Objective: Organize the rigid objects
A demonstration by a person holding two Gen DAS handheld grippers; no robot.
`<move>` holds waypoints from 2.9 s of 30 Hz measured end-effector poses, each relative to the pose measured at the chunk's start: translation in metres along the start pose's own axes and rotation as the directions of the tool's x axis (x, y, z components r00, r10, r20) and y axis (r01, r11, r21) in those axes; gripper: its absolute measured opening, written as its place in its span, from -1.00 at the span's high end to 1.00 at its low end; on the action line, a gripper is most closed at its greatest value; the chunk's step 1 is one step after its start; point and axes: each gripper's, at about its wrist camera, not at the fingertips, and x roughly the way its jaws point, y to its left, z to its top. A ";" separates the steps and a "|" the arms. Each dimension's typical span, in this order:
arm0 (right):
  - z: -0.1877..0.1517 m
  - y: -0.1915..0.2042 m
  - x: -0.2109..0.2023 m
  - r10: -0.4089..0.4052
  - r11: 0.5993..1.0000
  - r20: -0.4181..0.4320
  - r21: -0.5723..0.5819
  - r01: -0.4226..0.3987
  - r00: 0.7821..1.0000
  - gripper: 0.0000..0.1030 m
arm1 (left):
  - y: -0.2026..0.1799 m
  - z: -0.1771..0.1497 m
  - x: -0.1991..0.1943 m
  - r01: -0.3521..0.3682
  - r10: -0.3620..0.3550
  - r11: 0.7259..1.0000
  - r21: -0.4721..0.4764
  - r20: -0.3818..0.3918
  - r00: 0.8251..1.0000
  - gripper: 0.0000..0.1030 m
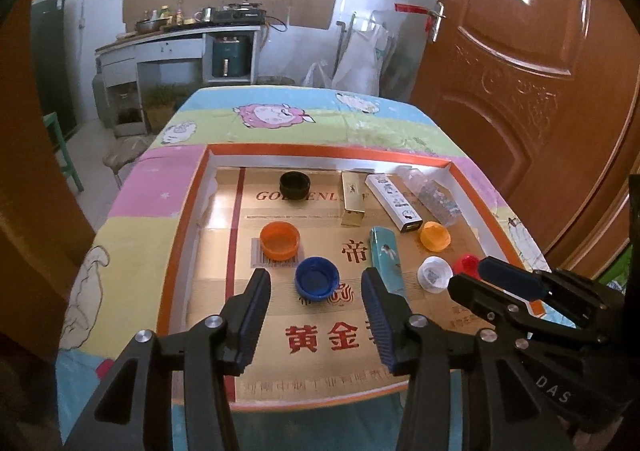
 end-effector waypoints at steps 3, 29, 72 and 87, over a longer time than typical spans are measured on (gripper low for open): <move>-0.002 0.003 -0.009 -0.007 1.000 0.010 0.003 0.007 1.000 0.26 | -0.001 -0.003 -0.011 -0.017 0.017 1.000 -0.012 0.023 1.000 0.09; -0.037 0.039 -0.125 -0.177 0.984 0.193 0.034 0.173 0.965 0.22 | -0.031 -0.043 -0.136 -0.133 0.139 0.990 -0.042 0.228 0.964 0.09; -0.109 0.078 -0.246 -0.288 0.958 0.353 0.099 0.270 0.890 -0.20 | -0.067 -0.114 -0.249 -0.208 0.186 0.978 0.025 0.357 0.915 0.09; -0.116 0.078 -0.254 -0.285 0.959 0.371 0.105 0.265 0.884 -0.20 | -0.068 -0.115 -0.254 -0.203 0.176 0.979 0.032 0.370 0.912 0.09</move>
